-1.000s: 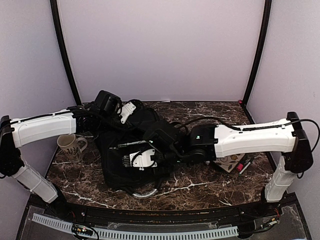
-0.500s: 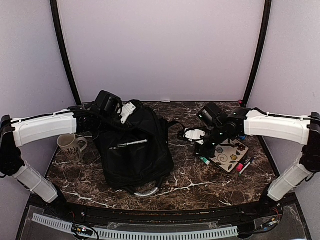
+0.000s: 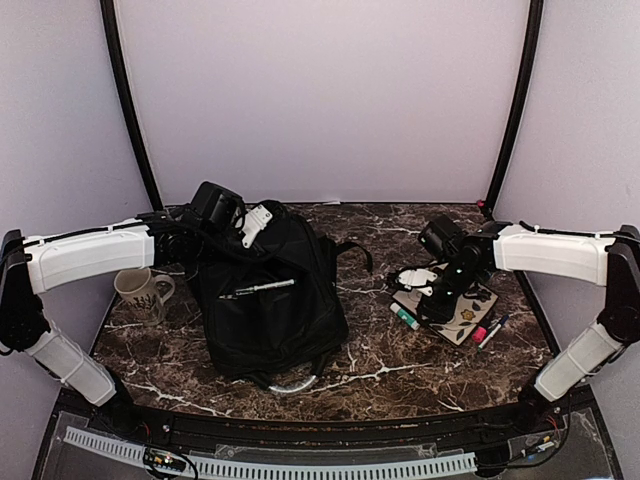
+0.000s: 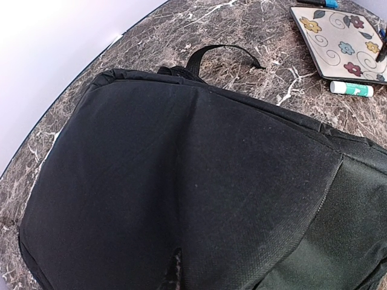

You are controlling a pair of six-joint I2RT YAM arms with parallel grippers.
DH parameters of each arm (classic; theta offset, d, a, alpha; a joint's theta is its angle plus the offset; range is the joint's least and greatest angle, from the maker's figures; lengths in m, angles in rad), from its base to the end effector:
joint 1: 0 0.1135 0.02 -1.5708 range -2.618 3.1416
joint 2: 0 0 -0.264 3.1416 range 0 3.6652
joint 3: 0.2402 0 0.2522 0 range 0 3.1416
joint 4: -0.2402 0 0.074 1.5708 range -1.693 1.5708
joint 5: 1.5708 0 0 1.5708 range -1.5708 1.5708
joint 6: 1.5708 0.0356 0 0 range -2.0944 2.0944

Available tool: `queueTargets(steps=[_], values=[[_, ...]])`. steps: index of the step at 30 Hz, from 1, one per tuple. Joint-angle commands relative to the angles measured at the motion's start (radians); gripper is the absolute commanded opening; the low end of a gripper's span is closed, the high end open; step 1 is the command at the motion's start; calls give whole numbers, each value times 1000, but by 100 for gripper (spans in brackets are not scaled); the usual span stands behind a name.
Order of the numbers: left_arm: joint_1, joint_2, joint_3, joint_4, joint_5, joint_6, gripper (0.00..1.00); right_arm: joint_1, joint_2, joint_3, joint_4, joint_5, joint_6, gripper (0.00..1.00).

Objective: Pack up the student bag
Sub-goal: Move the glue stick to the center of the board.

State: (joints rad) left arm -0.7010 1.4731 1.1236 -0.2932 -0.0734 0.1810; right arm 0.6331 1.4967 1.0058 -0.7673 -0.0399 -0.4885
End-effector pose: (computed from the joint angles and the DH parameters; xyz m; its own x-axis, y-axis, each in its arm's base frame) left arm 0.2559 -0.2125 0.2831 -0.3428 0.5243 -0.7795 0.6711 0.7173 0.1873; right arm 0.2237 0.1659 0.2099 -0.3953 -0.8718 -0.2894 -0.8908 0.4407 -0.1108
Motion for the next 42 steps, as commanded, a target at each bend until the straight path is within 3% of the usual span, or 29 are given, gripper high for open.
queueTargets(steps=[1, 9, 16, 29, 42], values=[[9, -22, 38, 89, -7, -18, 0, 2, -2, 6, 58, 135, -136, 53], [9, -25, 38, 89, -16, -17, 0, 59, -8, -17, 99, 216, -381, 68], [9, -28, 40, 86, -22, -13, 0, 87, 48, -25, 115, 216, -426, 73], [9, -27, 41, 83, -25, -14, 0, 124, 164, -44, 247, 322, -485, 72], [9, -25, 41, 85, -17, -14, 0, 126, 314, 86, 343, 381, -474, 68]])
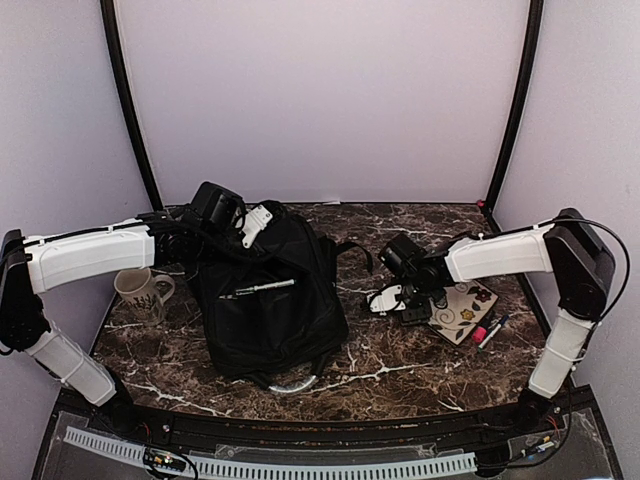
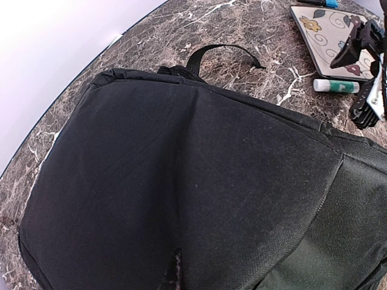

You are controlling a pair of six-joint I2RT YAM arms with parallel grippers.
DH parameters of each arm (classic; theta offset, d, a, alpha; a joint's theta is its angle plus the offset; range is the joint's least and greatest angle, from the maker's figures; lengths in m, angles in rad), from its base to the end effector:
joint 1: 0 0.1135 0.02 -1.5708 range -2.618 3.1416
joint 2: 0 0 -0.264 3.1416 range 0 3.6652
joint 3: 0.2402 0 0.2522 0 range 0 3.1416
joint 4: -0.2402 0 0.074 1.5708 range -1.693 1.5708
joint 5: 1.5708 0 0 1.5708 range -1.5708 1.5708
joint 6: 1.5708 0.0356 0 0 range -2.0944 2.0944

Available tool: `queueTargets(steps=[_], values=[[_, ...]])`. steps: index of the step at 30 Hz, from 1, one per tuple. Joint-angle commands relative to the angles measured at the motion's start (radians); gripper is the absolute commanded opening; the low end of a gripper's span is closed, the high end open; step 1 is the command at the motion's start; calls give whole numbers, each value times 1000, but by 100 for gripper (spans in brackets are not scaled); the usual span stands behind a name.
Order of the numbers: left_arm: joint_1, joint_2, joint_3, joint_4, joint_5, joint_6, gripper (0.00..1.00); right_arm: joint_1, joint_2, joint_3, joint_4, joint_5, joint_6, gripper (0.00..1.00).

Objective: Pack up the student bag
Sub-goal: Move the glue stick to the center of the board.

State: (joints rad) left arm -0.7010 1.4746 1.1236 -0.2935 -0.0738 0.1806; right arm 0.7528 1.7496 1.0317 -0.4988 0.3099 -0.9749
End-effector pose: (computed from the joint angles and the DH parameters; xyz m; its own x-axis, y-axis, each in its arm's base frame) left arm 0.2560 -0.2127 0.2826 -0.3442 0.5249 -0.7784 0.6709 0.7175 0.1872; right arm 0.2470 0.2166 0.1561 0.0908 -0.9950 0.0421 -0.8887 -0.1001 -0.4475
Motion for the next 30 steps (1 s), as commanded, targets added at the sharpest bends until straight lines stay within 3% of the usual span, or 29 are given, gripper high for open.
queueTargets(steps=[1, 12, 19, 25, 30], values=[[9, -27, 40, 84, -17, -13, 0, 6, 79, 77, 79, 31, 20, 68], [10, -28, 40, 84, -14, -13, 0, 4, 152, 226, 16, -64, 71, 68], [10, -30, 42, 84, -7, -15, 0, -71, 171, 476, -240, -431, 319, 69], [10, -30, 43, 83, -1, -18, 0, -177, 353, 673, -385, -669, 630, 56], [9, -35, 44, 82, 3, -19, 0, -227, 417, 700, -397, -674, 744, 44]])
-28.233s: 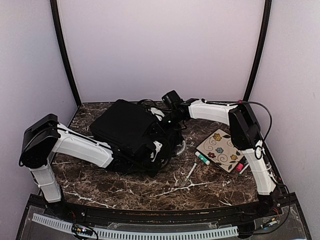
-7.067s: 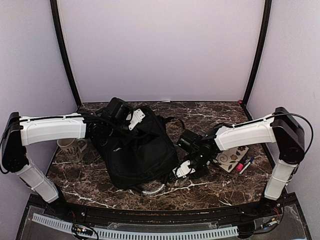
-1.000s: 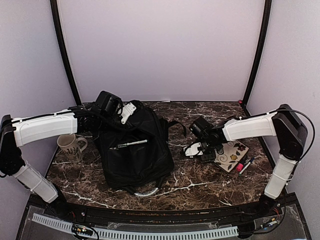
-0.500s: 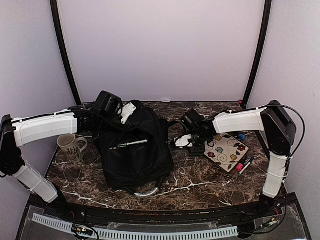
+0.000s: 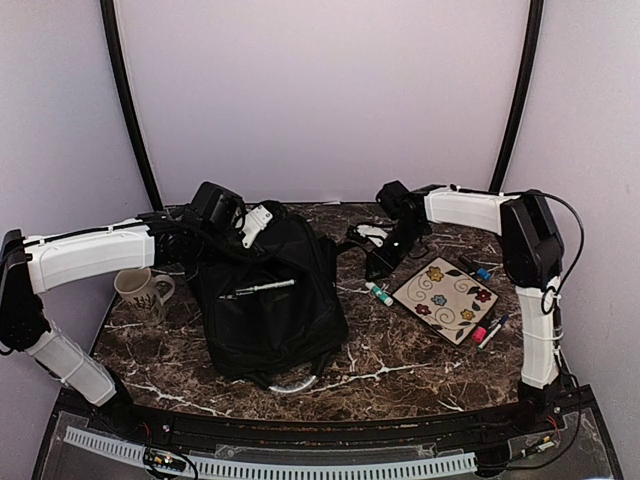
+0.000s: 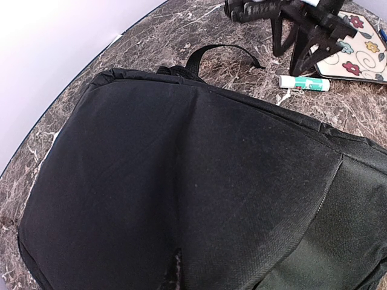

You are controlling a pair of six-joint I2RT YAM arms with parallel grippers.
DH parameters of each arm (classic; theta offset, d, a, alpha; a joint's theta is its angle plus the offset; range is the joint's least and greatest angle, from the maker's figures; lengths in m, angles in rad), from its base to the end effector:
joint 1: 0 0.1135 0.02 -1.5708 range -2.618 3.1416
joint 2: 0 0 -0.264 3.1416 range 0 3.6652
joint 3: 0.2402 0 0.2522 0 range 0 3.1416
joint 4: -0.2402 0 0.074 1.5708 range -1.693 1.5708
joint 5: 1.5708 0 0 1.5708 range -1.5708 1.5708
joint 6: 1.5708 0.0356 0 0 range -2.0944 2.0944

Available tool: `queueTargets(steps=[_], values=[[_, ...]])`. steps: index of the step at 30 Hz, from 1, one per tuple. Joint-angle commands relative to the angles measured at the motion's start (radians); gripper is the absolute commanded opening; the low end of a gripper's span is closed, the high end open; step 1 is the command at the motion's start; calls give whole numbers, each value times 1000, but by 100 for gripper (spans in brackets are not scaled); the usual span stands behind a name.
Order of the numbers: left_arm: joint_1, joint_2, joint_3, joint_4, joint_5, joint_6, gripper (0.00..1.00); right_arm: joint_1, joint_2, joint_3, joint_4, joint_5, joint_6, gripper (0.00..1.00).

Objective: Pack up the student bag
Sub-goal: Move the glue stick to the center of the board, then pick up the glue stick from the center of the board.

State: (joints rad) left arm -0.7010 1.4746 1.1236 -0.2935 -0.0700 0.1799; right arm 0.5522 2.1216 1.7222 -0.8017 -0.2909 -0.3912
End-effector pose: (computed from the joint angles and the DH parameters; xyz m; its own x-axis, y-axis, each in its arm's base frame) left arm 0.2560 -0.2128 0.2826 -0.3442 0.5241 -0.7790 0.6731 0.7162 0.1844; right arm 0.3746 0.2428 0.1977 -0.5086 -0.7424 -0.4360 -0.8488 0.5172 0.1094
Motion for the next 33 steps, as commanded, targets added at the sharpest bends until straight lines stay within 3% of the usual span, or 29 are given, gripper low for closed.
queueTargets(steps=[1, 10, 19, 28, 33], values=[[10, -37, 44, 81, -1, -18, 0, -29, 49, 9, -94, -62, 164, 43], [9, -42, 45, 81, 4, -17, 0, -29, 84, -11, -103, -26, 179, 42], [10, -42, 45, 80, -2, -14, 0, -17, 88, -51, -87, -10, 201, 30], [11, -40, 44, 78, -7, -11, 0, 73, 26, -124, -50, 27, 204, 20], [10, -42, 43, 78, -16, -8, 0, 75, -49, -143, -57, -38, 193, 15]])
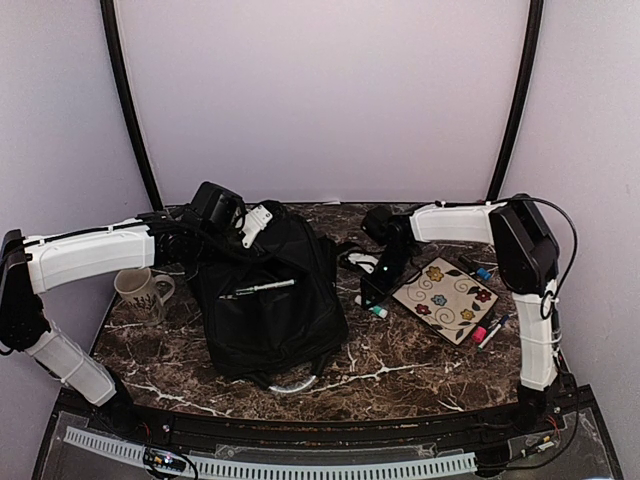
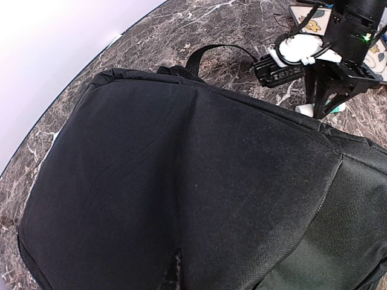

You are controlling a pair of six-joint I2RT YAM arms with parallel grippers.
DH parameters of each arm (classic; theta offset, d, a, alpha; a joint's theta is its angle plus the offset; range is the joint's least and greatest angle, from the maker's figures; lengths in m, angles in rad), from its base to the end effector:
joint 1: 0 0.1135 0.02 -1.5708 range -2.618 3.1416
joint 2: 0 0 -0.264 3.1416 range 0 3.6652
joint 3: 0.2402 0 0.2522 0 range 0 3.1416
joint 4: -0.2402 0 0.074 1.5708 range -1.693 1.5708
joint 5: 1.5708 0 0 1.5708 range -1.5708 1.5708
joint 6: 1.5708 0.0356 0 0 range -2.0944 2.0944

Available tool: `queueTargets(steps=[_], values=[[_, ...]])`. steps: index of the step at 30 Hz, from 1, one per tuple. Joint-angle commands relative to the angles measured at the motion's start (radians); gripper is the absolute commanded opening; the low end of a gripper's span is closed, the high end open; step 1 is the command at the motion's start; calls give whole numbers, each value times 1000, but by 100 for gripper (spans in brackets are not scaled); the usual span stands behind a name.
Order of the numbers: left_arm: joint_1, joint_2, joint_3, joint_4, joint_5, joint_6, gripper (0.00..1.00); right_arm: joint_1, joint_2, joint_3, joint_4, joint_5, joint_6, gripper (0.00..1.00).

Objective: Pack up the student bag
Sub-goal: Pick up the glue stick from the center of the board, then place the second largest pocket of the bag in the lower front pocket of the bag.

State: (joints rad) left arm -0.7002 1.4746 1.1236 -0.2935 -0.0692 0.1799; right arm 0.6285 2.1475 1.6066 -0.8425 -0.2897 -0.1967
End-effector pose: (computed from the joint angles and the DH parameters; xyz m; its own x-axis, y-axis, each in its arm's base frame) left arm 0.2561 -0.2126 0.2826 -0.3446 0.5238 -0.7791 0.6731 0.7163 0.1839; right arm 0.3378 0.2581 0.1539 -0.6609 -0.7119 -0.2376 -0.7501 0.6167 0.2388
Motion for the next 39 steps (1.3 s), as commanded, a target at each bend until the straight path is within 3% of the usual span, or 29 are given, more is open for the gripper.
queueTargets(steps=[1, 10, 13, 17, 24, 29, 39], values=[[9, -41, 43, 79, -16, -8, 0, 0, -111, -33, -15, -73, -8, 14], [10, -33, 44, 81, 0, -17, 0, 24, -396, -88, 36, -198, -108, 11], [10, -28, 45, 80, 13, -23, 0, 83, -464, -77, 67, -153, -167, 11], [9, -25, 47, 80, 27, -28, 0, 234, -503, -54, 122, 27, -271, 12], [10, -25, 46, 83, 33, -34, 0, 463, -392, 81, 165, 266, -431, 12], [10, -43, 48, 80, 64, -42, 0, 596, -304, 79, 251, 456, -561, 12], [10, -75, 56, 66, 126, -52, 0, 626, -93, 130, 437, 653, -725, 10]])
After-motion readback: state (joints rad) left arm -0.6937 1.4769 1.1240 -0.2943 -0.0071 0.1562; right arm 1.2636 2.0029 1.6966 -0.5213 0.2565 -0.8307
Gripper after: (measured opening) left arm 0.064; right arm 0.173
